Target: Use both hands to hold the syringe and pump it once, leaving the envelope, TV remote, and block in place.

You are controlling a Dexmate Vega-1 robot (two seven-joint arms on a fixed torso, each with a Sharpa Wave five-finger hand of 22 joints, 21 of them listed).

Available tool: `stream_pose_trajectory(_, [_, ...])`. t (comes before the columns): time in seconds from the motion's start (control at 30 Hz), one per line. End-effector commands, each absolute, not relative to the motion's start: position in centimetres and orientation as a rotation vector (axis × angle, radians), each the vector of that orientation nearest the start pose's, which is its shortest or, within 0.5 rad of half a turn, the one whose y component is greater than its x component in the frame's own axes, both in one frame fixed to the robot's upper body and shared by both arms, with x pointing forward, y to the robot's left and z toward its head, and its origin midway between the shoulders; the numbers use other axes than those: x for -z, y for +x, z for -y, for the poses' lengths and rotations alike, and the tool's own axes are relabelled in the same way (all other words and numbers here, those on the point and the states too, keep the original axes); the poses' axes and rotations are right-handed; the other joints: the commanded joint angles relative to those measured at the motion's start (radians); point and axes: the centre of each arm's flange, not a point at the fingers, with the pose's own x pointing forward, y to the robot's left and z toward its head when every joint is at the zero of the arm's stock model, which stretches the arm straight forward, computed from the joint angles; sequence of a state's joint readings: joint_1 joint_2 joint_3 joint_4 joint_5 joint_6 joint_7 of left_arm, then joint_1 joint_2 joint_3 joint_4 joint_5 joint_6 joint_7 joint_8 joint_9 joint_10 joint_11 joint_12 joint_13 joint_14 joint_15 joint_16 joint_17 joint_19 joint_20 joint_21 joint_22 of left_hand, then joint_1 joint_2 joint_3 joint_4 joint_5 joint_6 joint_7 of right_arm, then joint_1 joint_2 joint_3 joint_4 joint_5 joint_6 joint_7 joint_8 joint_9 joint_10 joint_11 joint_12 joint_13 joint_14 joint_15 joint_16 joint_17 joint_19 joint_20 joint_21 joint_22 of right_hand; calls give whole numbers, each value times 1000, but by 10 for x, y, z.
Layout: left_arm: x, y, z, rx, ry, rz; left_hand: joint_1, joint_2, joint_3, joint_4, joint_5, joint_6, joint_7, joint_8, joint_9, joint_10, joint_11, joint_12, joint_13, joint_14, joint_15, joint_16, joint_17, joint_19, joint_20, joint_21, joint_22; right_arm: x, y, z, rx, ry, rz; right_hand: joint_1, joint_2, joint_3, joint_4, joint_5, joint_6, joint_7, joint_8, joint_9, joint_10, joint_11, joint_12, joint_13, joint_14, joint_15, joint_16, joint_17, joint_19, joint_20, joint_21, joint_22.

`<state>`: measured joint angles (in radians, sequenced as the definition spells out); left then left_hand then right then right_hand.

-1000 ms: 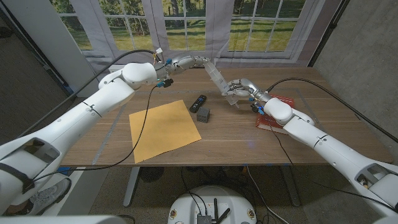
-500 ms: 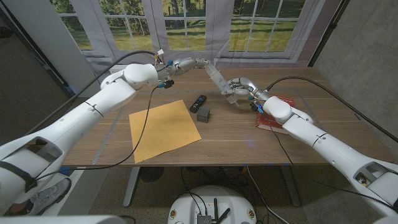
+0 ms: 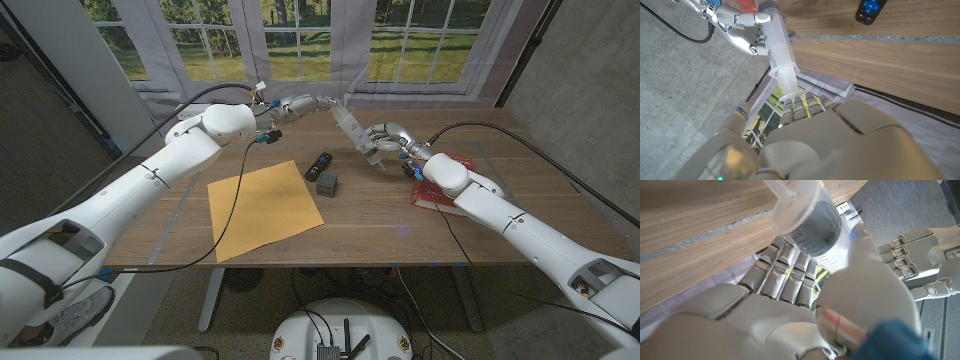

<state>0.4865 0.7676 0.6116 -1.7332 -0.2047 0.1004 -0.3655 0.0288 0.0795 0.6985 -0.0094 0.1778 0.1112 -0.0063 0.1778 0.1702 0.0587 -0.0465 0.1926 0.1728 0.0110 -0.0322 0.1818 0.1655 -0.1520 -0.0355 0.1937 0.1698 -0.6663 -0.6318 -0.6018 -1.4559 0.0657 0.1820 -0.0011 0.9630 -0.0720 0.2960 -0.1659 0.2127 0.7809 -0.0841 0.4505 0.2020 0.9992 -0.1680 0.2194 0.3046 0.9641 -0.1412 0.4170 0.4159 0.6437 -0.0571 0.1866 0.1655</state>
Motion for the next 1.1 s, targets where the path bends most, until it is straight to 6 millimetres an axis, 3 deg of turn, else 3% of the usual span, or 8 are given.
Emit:
stream_pose_trajectory(0.03, [-132, 581, -168, 576, 913, 634, -11, 65, -1, 6, 2, 25, 17, 4, 3, 7, 5, -2, 0, 8, -57, -3, 1, 7, -34, 2, 3, -37, 634, 200, -297, -747, 719, 187, 184, 1, 2, 6, 115, -102, 3, 2, 41, -29, 1, 2, 11, -99, -6, 3, 0, -41, 2, 1])
stream_pose_trajectory(1.1, [-124, 581, -165, 584, 917, 627, -13, 67, 2, 17, 3, 22, 19, 2, 3, 7, 8, -4, 0, 8, -52, -4, 2, 9, -34, 1, 3, -38, 631, 191, -304, -731, 722, 169, 188, -2, 8, 6, 114, -100, -6, 3, 41, -29, -2, 4, 15, -98, -18, 12, 0, -39, 2, 1])
